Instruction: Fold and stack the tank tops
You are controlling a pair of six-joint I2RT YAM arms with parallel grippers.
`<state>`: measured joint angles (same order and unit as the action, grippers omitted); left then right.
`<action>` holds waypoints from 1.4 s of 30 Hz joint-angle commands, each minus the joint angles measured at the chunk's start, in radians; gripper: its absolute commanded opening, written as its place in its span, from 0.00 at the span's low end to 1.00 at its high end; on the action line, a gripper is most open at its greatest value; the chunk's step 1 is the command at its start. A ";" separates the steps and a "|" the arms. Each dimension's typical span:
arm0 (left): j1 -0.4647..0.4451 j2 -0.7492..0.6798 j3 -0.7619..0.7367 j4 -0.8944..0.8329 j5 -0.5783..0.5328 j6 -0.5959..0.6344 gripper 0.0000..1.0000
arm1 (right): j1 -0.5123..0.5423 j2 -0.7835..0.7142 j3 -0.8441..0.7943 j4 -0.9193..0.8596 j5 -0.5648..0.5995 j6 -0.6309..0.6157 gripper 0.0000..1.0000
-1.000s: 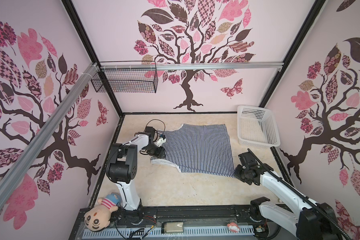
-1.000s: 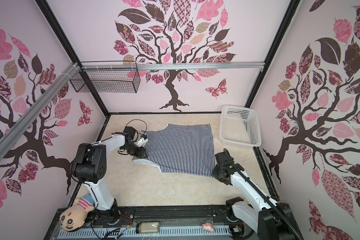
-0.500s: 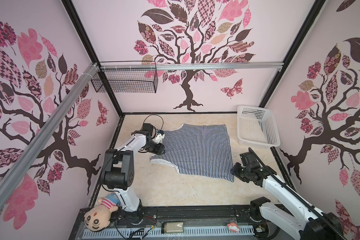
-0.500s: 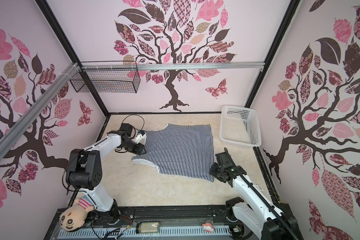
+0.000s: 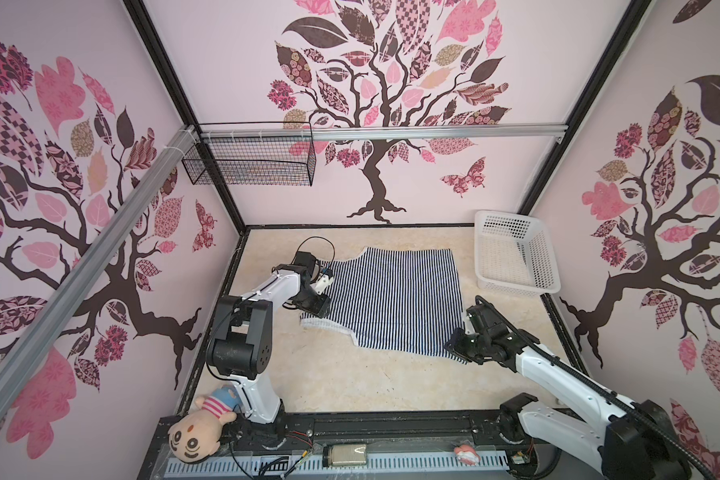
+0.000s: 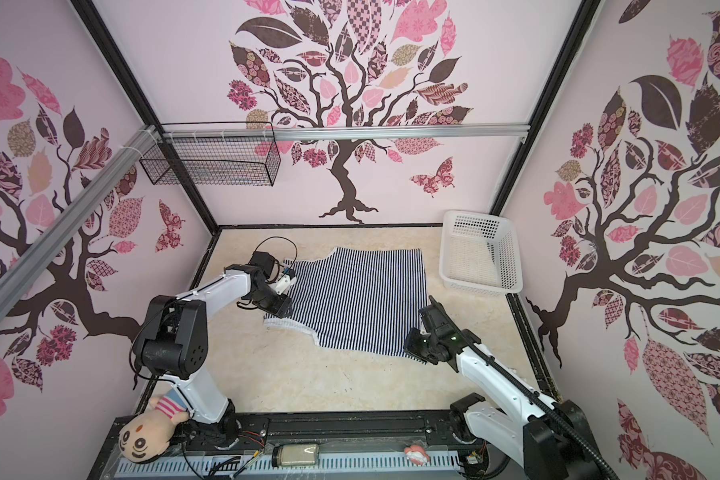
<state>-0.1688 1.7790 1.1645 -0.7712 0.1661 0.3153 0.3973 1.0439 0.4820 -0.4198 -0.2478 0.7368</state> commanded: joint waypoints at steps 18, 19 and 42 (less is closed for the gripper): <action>0.064 -0.015 -0.077 0.012 -0.188 0.019 0.59 | 0.034 0.100 0.109 -0.050 0.074 -0.039 0.54; 0.079 -0.031 -0.076 0.000 -0.174 0.020 0.59 | 0.034 0.094 0.141 -0.071 0.080 -0.043 0.54; 0.058 0.347 0.621 -0.006 0.112 -0.138 0.61 | 0.034 0.194 0.221 -0.076 0.079 -0.056 0.56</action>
<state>-0.1081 2.0712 1.7222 -0.7670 0.2447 0.2020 0.4297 1.2346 0.7094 -0.4896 -0.1543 0.6617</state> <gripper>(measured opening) 0.615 0.559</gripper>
